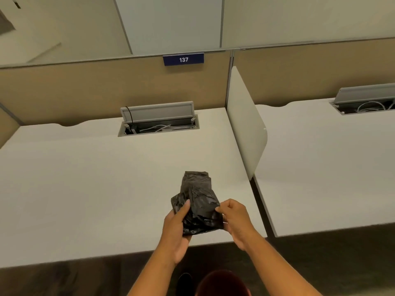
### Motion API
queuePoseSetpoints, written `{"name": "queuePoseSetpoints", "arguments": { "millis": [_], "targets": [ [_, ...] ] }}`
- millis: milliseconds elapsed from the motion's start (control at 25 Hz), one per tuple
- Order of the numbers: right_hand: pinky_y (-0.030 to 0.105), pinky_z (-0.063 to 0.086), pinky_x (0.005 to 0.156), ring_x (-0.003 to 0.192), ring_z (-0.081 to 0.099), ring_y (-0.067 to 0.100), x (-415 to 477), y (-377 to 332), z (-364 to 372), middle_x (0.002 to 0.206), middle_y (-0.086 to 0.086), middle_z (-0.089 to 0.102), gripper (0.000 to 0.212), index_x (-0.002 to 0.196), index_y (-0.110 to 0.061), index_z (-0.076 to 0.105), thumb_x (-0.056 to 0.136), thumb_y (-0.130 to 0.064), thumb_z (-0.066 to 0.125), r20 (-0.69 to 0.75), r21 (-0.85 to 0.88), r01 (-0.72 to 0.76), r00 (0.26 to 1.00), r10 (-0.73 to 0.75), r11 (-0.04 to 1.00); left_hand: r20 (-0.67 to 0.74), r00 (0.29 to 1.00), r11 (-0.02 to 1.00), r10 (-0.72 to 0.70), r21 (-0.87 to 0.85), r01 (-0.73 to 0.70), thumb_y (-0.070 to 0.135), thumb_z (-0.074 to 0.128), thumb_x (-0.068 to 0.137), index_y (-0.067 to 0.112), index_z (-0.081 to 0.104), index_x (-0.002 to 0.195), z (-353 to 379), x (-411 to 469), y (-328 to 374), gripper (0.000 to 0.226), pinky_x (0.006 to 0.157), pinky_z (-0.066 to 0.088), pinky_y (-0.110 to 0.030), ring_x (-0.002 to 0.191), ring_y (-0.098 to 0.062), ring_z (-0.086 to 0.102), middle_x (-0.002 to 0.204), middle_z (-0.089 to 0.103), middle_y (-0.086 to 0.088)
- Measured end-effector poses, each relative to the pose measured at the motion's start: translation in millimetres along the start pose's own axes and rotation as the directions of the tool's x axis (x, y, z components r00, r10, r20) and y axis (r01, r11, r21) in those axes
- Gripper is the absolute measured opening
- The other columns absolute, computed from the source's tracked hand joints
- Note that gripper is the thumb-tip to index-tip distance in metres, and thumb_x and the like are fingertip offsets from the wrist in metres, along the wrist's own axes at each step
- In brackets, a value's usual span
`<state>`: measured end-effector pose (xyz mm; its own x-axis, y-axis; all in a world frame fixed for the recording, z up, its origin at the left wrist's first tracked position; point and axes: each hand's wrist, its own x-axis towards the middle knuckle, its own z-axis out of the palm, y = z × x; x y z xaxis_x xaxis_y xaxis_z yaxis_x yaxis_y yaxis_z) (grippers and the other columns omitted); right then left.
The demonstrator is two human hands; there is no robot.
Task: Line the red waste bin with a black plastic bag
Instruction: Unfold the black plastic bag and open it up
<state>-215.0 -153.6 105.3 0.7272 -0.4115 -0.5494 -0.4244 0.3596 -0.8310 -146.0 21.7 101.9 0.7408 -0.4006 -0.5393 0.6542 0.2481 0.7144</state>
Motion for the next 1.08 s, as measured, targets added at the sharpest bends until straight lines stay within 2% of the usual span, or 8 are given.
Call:
{"name": "queuePoseSetpoints", "arguments": {
  "millis": [120, 320, 560, 720, 800, 880, 960, 1080],
  "targets": [
    [0.035, 0.059, 0.094, 0.108, 0.064, 0.013, -33.3, 6.9, -19.2, 0.118, -0.008, 0.064, 0.029, 0.118, -0.028, 0.063, 0.093, -0.036, 0.075, -0.1, -0.39, 0.182, 0.966, -0.238, 0.903, -0.15, 0.982, 0.982, 0.118, 0.167, -0.092, 0.022, 0.076, 0.097, 0.02, 0.076, 0.128, 16.5, -31.6, -29.5, 0.031, 0.089, 0.065, -0.043, 0.109, -0.025, 0.081, 0.118, 0.084, -0.007],
    [0.026, 0.058, 0.075, 0.089, 0.067, 0.003, -92.7, 13.9, -28.6, 0.104, -0.018, 0.067, 0.05, 0.102, -0.041, 0.062, 0.07, -0.078, 0.072, 0.072, -0.542, 0.355, 0.923, -0.378, 0.762, -0.234, 0.952, 0.971, 0.195, 0.181, -0.155, 0.016, 0.074, 0.1, 0.025, 0.079, 0.117, 38.0, -86.2, -76.4, 0.02, 0.083, 0.065, -0.039, 0.1, -0.021, 0.083, 0.107, 0.087, -0.004],
    [0.025, 0.052, 0.067, 0.079, 0.063, 0.005, -110.7, 28.7, -50.7, 0.085, -0.011, 0.065, 0.008, 0.088, -0.029, 0.064, 0.095, -0.031, 0.063, 0.045, -0.674, 0.309, 0.924, -0.381, 0.67, -0.276, 0.946, 0.979, 0.172, 0.15, -0.135, 0.013, 0.076, 0.097, 0.016, 0.08, 0.114, 37.9, -123.7, -106.7, 0.018, 0.071, 0.068, -0.033, 0.097, -0.026, 0.084, 0.104, 0.086, -0.012],
    [0.03, 0.053, 0.061, 0.077, 0.068, 0.016, -113.3, 26.4, -63.7, 0.084, -0.002, 0.07, 0.014, 0.088, -0.025, 0.065, 0.101, -0.027, 0.061, -0.07, -0.448, 0.277, 0.937, -0.343, 0.85, -0.379, 0.914, 0.984, 0.145, 0.152, -0.093, 0.013, 0.077, 0.096, 0.012, 0.074, 0.124, 7.7, -125.2, -102.8, 0.028, 0.075, 0.068, -0.035, 0.1, -0.027, 0.083, 0.109, 0.086, -0.01],
    [0.034, 0.054, 0.06, 0.075, 0.068, 0.02, -117.9, 22.4, -61.9, 0.083, 0.002, 0.07, 0.015, 0.087, -0.024, 0.065, 0.102, -0.028, 0.061, -0.097, -0.358, 0.281, 0.937, -0.335, 0.89, -0.464, 0.879, 0.97, 0.11, 0.242, 0.006, 0.017, 0.077, 0.097, 0.015, 0.064, 0.14, -6.9, -124.9, -99.5, 0.045, 0.097, 0.062, -0.047, 0.121, -0.033, 0.074, 0.136, 0.075, -0.017],
    [0.025, 0.052, 0.057, 0.072, 0.065, 0.014, -128.1, 14.7, -52.9, 0.081, -0.001, 0.069, 0.015, 0.086, -0.025, 0.065, 0.101, -0.028, 0.062, -0.034, -0.344, 0.337, 0.928, -0.37, 0.877, -0.541, 0.834, 0.916, 0.111, 0.382, 0.125, 0.03, 0.077, 0.097, 0.022, 0.044, 0.157, -14.3, -131.9, -96.6, 0.07, 0.112, 0.049, -0.052, 0.141, -0.036, 0.057, 0.16, 0.053, -0.015],
    [0.022, 0.054, 0.059, 0.074, 0.066, 0.009, -142.7, 6.8, -38.4, 0.084, -0.004, 0.07, 0.013, 0.088, -0.029, 0.066, 0.101, -0.029, 0.063, 0.107, -0.37, 0.419, 0.906, -0.41, 0.829, -0.514, 0.844, 0.882, 0.151, 0.455, 0.119, 0.044, 0.072, 0.098, 0.022, 0.052, 0.151, -16.2, -141.2, -88.2, 0.06, 0.099, 0.055, -0.044, 0.13, -0.031, 0.065, 0.152, 0.061, -0.013],
    [0.028, 0.059, 0.075, 0.085, 0.072, 0.009, -171.9, 2.2, -14.8, 0.093, -0.007, 0.075, 0.008, 0.096, -0.031, 0.069, 0.101, -0.031, 0.062, 0.363, -0.388, 0.602, 0.796, -0.485, 0.697, -0.237, 0.96, 0.971, -0.149, 0.146, 0.187, 0.08, 0.053, 0.092, 0.002, 0.075, 0.128, -21.8, -153.8, -68.1, 0.088, 0.077, 0.063, -0.047, 0.104, -0.039, 0.079, 0.123, 0.078, -0.027]
  ]
}}
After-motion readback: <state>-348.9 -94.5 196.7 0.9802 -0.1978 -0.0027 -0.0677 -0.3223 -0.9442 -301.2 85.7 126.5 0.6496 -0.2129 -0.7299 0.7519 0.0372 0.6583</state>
